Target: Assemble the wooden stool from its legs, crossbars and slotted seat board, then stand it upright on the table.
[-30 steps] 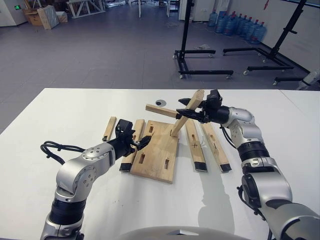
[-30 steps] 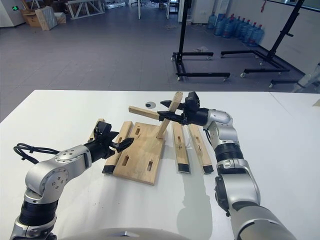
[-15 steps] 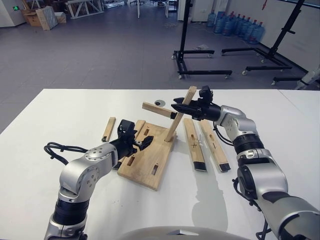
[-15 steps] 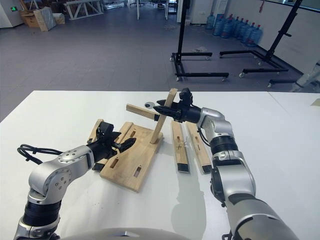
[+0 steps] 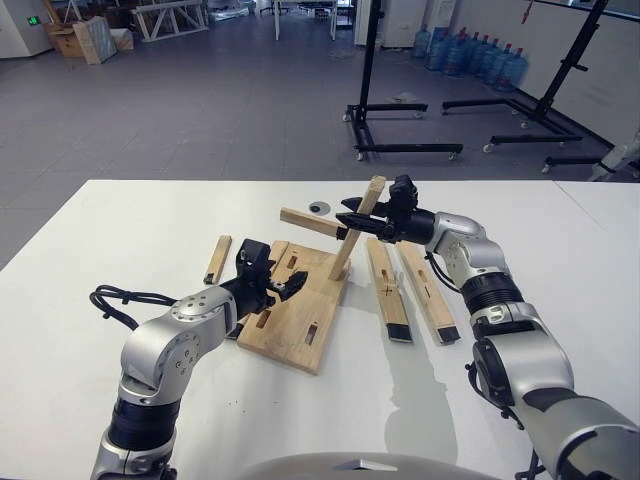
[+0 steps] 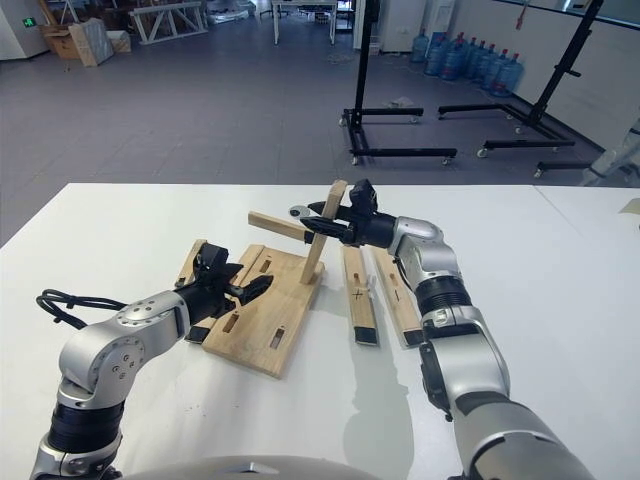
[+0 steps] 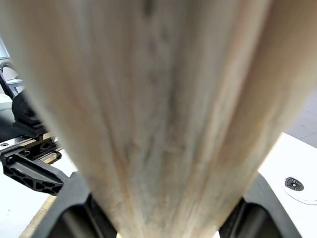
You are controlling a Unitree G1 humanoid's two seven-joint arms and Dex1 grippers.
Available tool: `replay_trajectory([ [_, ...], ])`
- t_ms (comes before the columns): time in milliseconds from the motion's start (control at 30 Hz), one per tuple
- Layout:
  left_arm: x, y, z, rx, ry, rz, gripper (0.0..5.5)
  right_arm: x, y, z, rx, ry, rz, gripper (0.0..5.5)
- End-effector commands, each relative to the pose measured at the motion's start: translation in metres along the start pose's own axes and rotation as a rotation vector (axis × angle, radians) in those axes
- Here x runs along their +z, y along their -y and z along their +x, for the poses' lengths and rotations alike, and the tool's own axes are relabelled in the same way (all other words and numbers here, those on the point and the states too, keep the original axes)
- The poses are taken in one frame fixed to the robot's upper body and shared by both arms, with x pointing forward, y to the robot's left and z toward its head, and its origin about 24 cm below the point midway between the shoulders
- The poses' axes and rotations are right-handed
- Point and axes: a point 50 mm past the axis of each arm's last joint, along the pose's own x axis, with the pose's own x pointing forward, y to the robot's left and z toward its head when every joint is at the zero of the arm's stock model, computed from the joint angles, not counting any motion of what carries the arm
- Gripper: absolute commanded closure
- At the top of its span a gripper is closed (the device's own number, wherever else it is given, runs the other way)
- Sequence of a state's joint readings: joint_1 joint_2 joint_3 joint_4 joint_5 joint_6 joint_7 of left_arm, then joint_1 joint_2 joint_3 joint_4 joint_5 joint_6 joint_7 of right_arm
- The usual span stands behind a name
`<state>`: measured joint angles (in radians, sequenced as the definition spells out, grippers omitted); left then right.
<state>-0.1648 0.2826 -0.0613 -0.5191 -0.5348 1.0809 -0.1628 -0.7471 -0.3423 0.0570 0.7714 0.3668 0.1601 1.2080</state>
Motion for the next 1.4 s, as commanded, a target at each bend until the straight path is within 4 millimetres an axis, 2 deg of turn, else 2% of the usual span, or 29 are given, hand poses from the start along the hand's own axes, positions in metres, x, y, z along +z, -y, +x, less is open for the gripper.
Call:
replay_trajectory([
  [33, -0.003, 0.002, 0.002, 0.003, -0.003, -0.001, 1.46, -0.025, -0.001, -0.006, -0.046, -0.023, 0.098, 2.59],
  [167, -0.004, 0.002, 0.003, 0.001, -0.004, -0.002, 1.46, -0.016, 0.002, -0.007, -0.045, 0.010, 0.091, 1.86],
  [267, -0.003, 0.002, 0.003, 0.007, 0.000, -0.006, 1.46, -0.009, 0.001, -0.014, -0.008, -0.025, 0.056, 1.32],
  [400, 0.008, -0.007, 0.003, 0.007, 0.033, 0.021, 1.46, -0.012, -0.004, -0.053, 0.017, -0.172, -0.001, 0.56],
  [433, 0.016, -0.013, 0.003, 0.009, 0.058, 0.036, 1.46, -0.013, -0.005, -0.065, 0.001, -0.201, -0.012, 0.38],
  [500, 0.037, -0.023, 0.000, 0.006, 0.137, 0.074, 1.46, -0.010, -0.006, -0.088, -0.063, -0.219, -0.038, 0.38],
  [600, 0.071, -0.037, -0.011, -0.021, 0.277, 0.084, 1.46, 0.006, -0.015, -0.121, -0.210, -0.169, -0.084, 0.38],
  [633, 0.080, -0.041, -0.017, -0.041, 0.317, 0.102, 1.46, 0.013, -0.023, -0.135, -0.295, -0.124, -0.086, 0.38],
  [700, 0.091, -0.052, -0.038, -0.056, 0.387, 0.120, 1.46, 0.024, -0.042, -0.150, -0.447, -0.046, -0.104, 0.38],
  [733, 0.100, -0.066, -0.057, -0.029, 0.457, 0.077, 1.46, 0.024, -0.058, -0.153, -0.603, -0.065, -0.150, 0.38],
  [800, 0.111, -0.090, -0.094, 0.055, 0.584, -0.011, 1.46, 0.020, -0.079, -0.148, -0.795, -0.111, -0.186, 0.38],
  [833, 0.118, -0.103, -0.108, 0.101, 0.667, -0.084, 1.46, 0.009, -0.088, -0.140, -0.865, -0.116, -0.137, 0.38],
  [900, 0.126, -0.123, -0.122, 0.168, 0.788, -0.230, 1.46, -0.012, -0.095, -0.124, -0.949, -0.134, -0.051, 0.38],
  [967, 0.125, -0.132, -0.115, 0.218, 0.800, -0.306, 1.46, -0.029, -0.096, -0.114, -1.022, -0.166, -0.009, 0.38],
  [1100, 0.116, -0.123, -0.093, 0.246, 0.707, -0.265, 1.46, -0.044, -0.089, -0.104, -1.084, -0.208, 0.043, 0.38],
  [1400, 0.116, -0.119, -0.083, 0.218, 0.686, -0.237, 1.46, -0.084, -0.083, -0.107, -1.093, -0.359, 0.194, 0.38],
])
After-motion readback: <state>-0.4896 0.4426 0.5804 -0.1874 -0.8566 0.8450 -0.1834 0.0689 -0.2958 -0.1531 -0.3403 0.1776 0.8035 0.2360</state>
